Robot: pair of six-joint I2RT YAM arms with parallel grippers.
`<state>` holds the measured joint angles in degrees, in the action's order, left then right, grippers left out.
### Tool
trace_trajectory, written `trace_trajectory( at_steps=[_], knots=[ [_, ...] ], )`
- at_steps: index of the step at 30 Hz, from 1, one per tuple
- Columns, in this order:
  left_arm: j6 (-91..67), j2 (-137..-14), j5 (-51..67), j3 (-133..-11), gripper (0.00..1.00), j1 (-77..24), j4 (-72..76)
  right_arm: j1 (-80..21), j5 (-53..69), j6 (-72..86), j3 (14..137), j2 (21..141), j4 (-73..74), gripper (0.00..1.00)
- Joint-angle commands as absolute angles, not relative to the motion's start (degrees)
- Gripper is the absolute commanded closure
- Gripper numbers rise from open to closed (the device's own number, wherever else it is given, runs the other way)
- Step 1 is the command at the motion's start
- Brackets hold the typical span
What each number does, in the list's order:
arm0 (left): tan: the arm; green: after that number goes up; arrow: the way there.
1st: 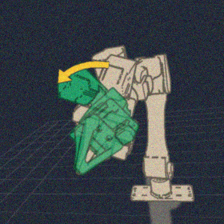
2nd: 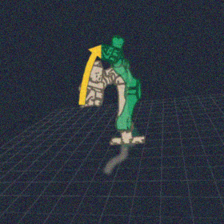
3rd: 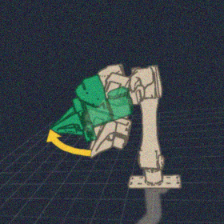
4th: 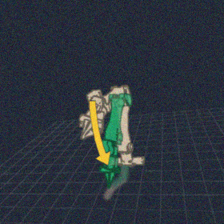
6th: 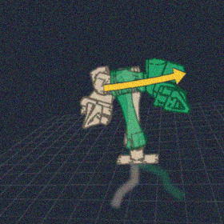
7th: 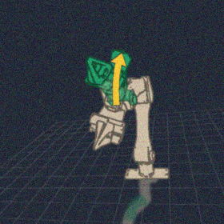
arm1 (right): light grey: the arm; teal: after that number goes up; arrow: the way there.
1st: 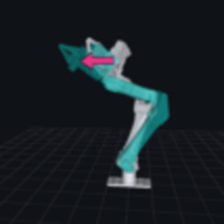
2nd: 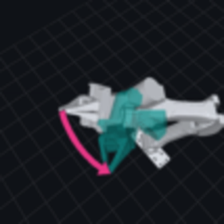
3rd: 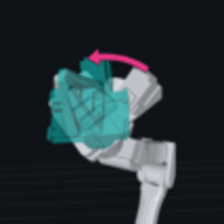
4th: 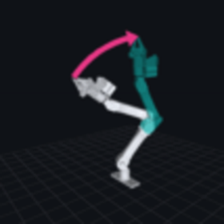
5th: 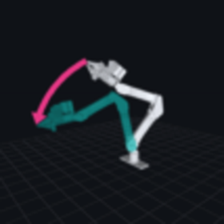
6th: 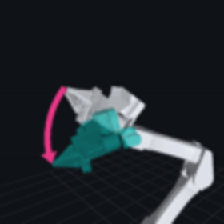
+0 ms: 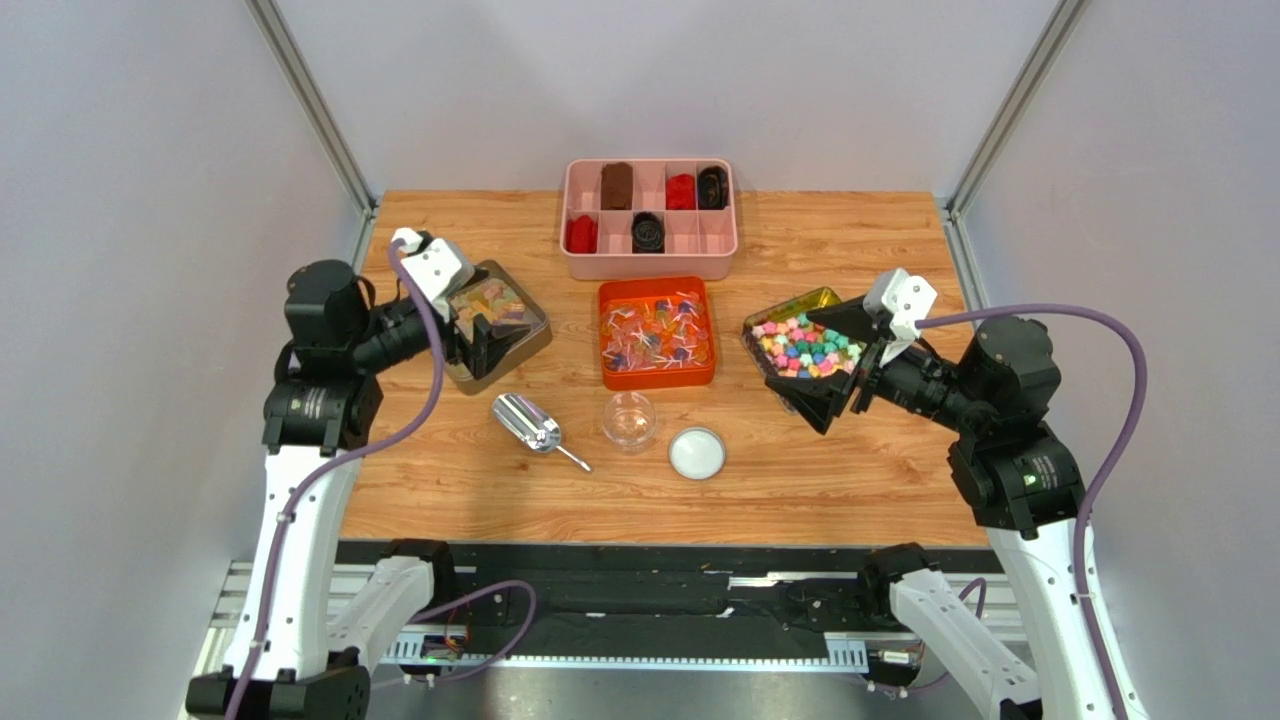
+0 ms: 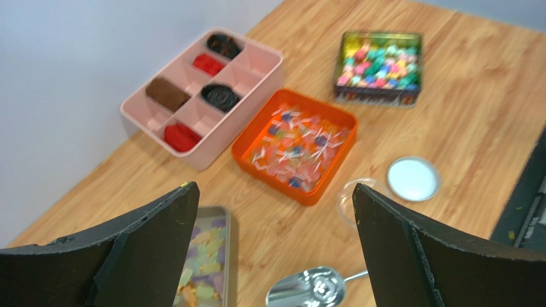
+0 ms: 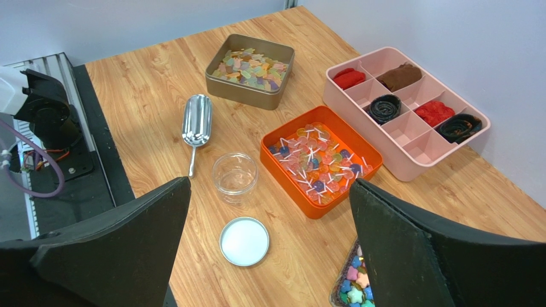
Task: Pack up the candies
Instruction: Pick up the storage box at the center of the board.
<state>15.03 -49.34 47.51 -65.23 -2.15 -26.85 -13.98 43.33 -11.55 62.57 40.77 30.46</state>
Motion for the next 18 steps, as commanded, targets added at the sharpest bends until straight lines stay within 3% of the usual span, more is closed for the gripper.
trace_trajectory(
  at_steps=[1, 18],
  knots=[
    [25.0, -53.2, 40.3, -62.5, 0.01, -2.4, -29.2, -14.6, 41.1, -13.1, 61.8, 40.5, 27.2, 0.00],
    [30.8, -75.8, 23.3, -53.9, 0.09, -2.6, -16.5, -15.6, 40.9, -14.2, 60.6, 41.2, 27.0, 0.00]
  ],
)
